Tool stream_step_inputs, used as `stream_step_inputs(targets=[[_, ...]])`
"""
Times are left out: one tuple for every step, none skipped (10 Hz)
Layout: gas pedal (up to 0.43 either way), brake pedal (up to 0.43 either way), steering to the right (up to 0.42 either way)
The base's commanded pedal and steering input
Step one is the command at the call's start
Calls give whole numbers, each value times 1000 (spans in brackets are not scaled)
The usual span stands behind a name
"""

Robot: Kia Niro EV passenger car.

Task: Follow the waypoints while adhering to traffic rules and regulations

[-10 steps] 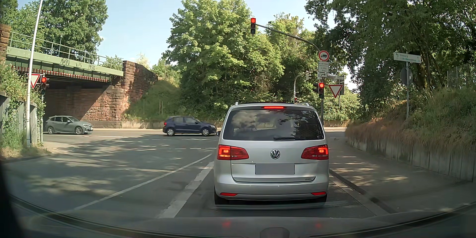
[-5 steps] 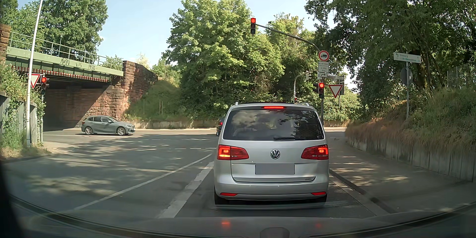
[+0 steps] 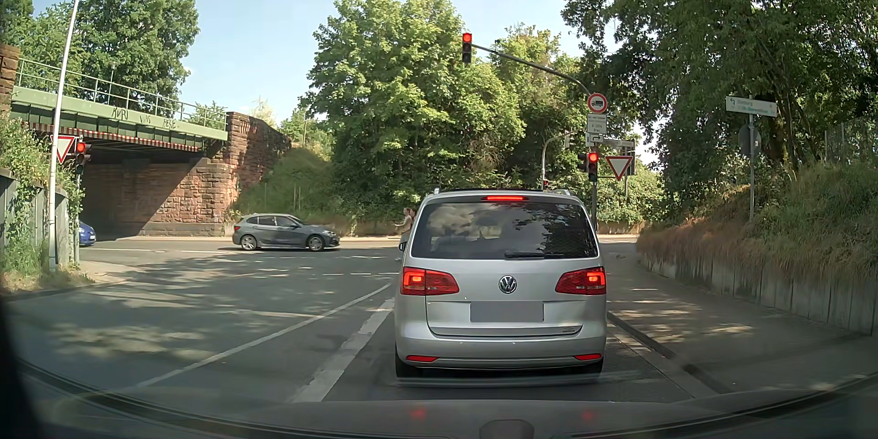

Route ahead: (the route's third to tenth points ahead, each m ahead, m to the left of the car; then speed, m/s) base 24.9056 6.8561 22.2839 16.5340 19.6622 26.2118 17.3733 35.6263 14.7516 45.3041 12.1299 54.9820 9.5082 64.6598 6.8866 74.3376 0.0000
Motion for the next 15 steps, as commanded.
stream_step_inputs(targets=[[0, 207, 5], [0, 207, 5], [0, 207, 5], [0, 207, 5], [0, 207, 5], [0, 207, 5], [0, 207, 5], [0, 207, 5], [0, 207, 5], [0, 207, 5], [0, 207, 5], [0, 207, 5], [0, 207, 5], [0, 207, 5], [0, 207, 5]])
